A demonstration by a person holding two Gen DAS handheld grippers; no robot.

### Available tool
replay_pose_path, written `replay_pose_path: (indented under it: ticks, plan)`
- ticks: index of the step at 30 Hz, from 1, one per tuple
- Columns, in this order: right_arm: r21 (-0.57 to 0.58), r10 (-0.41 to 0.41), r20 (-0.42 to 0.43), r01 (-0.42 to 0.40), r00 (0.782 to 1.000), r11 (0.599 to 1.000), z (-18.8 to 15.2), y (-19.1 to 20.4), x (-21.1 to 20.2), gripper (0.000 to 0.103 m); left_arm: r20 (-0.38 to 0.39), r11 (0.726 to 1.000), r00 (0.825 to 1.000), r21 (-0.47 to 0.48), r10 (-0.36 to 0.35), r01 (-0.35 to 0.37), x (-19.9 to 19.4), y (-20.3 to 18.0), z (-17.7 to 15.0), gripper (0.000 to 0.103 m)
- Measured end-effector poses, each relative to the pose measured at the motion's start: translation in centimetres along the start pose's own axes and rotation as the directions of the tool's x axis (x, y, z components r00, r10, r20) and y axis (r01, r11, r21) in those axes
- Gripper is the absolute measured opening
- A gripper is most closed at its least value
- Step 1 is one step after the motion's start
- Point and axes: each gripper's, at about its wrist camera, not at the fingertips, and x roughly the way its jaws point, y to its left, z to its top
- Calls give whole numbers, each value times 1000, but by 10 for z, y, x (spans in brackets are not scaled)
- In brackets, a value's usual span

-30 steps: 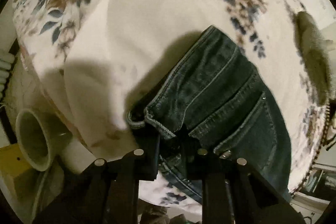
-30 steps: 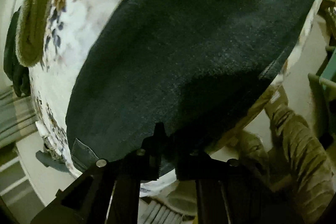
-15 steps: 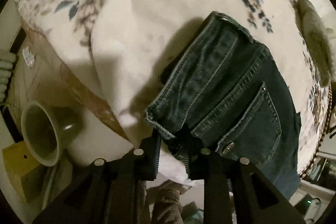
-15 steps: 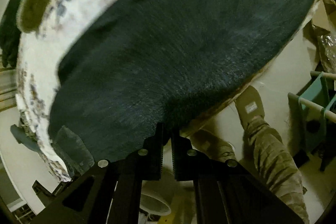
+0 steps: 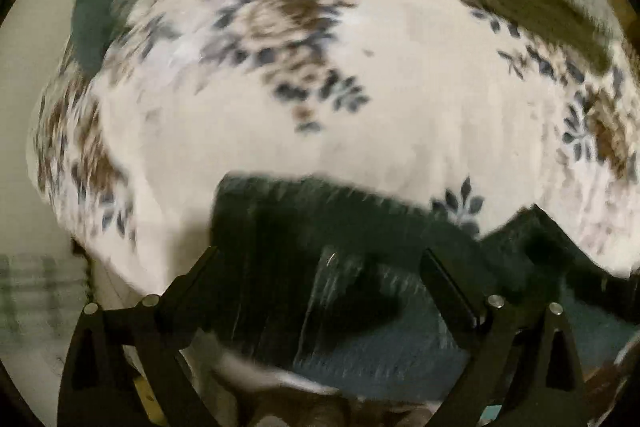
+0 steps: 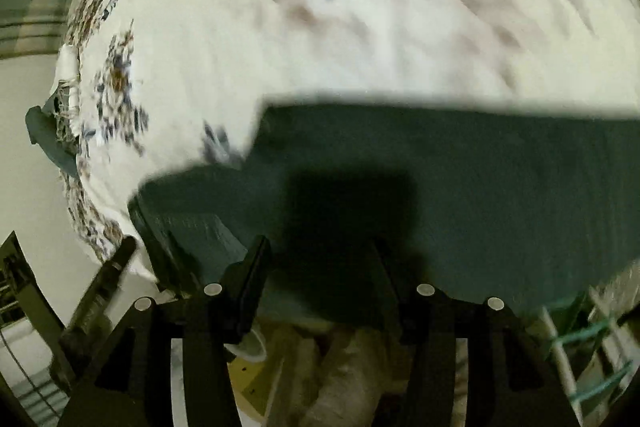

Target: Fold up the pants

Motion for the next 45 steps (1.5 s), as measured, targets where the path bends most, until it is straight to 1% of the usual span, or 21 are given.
replay_pose_path:
  ticks: [3,5,8,10,11,13,15,17,19,22,23,25,27,28,31,33,34,37,39,41,45]
  plan:
    - [-22,-22,-25,22,999,1000,50,18,17,53,-36,997,998,73,43,-40,24,-20,10,99]
    - [-34,-49,-59,47,997,998,78,22,31,53,-65,996,997,87,44,-38,36,-23,10,99]
    - [-49,-94,-111,89,989,995,93,28,51,53,-66,996,997,83,42,-37,41,-20,9,101]
    - [-105,-149,-130,136,980,985,97,31,58,51,-72,997,997,73,42,-37,42,-18,10,101]
    - [-127,-171,-126,155,977,980,96,32,59,44,-73,997,996,73,44,-38,41,-17,9,101]
    - [-181,-203,-109,182,973,967,94,34,56,21,-75,996,996,75,46,-40,45,-17,10,101]
    - [-206,-205,-88,183,975,961,93,35,51,12,-79,997,996,69,43,-38,45,-19,11,101]
    - [-227,-220,-45,204,975,952,94,36,42,10,-80,997,996,62,42,-37,46,-19,10,101]
    - [-208,-203,5,199,979,958,99,32,25,9,-75,998,996,58,37,-33,46,-17,10,101]
    - [-133,-130,42,134,991,982,112,15,-2,7,-79,999,997,47,23,-19,47,-16,10,101]
    - [-113,-122,54,127,991,985,118,10,-8,0,-83,999,996,46,24,-21,48,-16,10,101]
    - [-100,-152,136,166,979,981,130,-2,-25,0,-91,999,996,34,17,-14,50,-15,9,101]
    - [-59,-92,92,98,991,993,141,-13,-24,0,-91,999,996,28,22,-20,48,-14,9,101]
    - [-30,-18,32,19,999,999,148,-23,-23,0,-91,999,996,31,25,-22,47,-14,8,101]
    - [-90,-52,16,53,999,995,145,-19,-28,11,-89,1000,996,21,0,2,38,-17,4,101]
    - [-109,-42,-5,41,999,993,139,-13,-25,40,-82,1000,997,26,-9,11,32,-20,1,101]
    - [-119,-37,-5,36,999,992,135,-16,-25,43,-76,999,997,27,-17,19,27,-22,-2,101]
    - [-158,-88,50,95,995,983,102,-24,-32,49,-70,998,997,39,-42,45,13,-33,-9,101]
    - [-149,-130,97,143,987,978,77,-27,-37,75,-71,996,996,55,-60,64,3,-43,-16,101]
    - [-129,-141,138,159,980,979,53,-22,-34,87,-68,995,995,72,-68,73,-7,-54,-23,101]
    - [-31,-192,237,204,953,978,6,-66,-60,97,-77,991,994,97,-83,91,-28,-82,-36,101]
